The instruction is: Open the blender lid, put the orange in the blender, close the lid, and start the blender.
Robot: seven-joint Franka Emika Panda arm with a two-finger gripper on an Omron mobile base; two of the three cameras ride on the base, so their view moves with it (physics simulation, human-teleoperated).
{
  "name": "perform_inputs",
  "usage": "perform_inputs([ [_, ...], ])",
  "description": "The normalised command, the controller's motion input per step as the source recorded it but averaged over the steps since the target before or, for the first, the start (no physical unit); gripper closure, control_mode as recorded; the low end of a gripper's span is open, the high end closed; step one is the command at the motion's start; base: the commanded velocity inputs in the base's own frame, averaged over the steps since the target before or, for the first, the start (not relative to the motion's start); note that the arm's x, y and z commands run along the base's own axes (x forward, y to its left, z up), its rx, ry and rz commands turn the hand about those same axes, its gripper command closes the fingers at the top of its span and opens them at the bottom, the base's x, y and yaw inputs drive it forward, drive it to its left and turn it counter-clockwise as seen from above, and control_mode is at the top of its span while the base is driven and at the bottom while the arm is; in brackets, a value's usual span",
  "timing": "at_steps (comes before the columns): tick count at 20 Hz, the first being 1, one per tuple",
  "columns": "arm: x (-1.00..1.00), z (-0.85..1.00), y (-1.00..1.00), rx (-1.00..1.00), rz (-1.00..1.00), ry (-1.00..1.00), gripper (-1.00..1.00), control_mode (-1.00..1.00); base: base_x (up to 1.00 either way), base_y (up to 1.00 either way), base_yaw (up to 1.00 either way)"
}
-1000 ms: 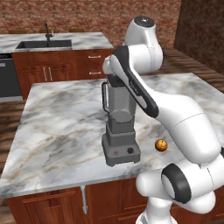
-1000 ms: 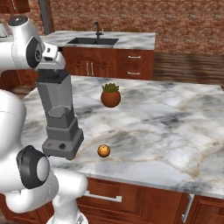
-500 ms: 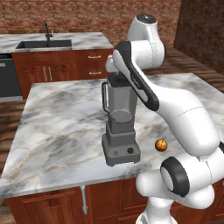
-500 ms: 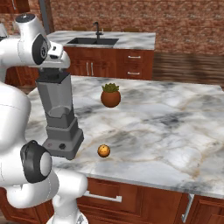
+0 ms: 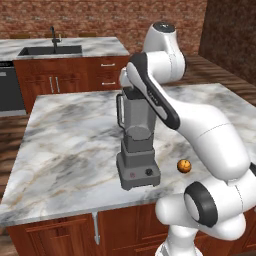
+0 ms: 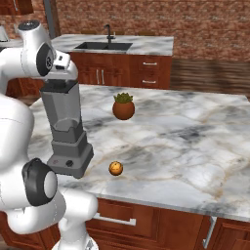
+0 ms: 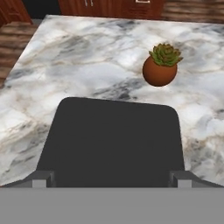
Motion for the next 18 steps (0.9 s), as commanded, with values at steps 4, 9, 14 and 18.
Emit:
perform_inputs([
  [4, 0.0, -0.11, 0.18, 0.0, 0.0, 0.0, -1.0, -1.0, 0.0, 0.0, 0.0],
  [9, 0.0, -0.16, 0.03, 0.0, 0.0, 0.0, -1.0, -1.0, 0.0, 0.0, 0.0],
  [14, 0.01, -0.02, -0.12, 0.0, 0.0, 0.0, -1.0, -1.0, 0.0, 0.0, 0.0],
  [18, 0.07, -0.04, -0.14, 0.0, 0.0, 0.0, -1.0, -1.0, 0.0, 0.0, 0.0],
])
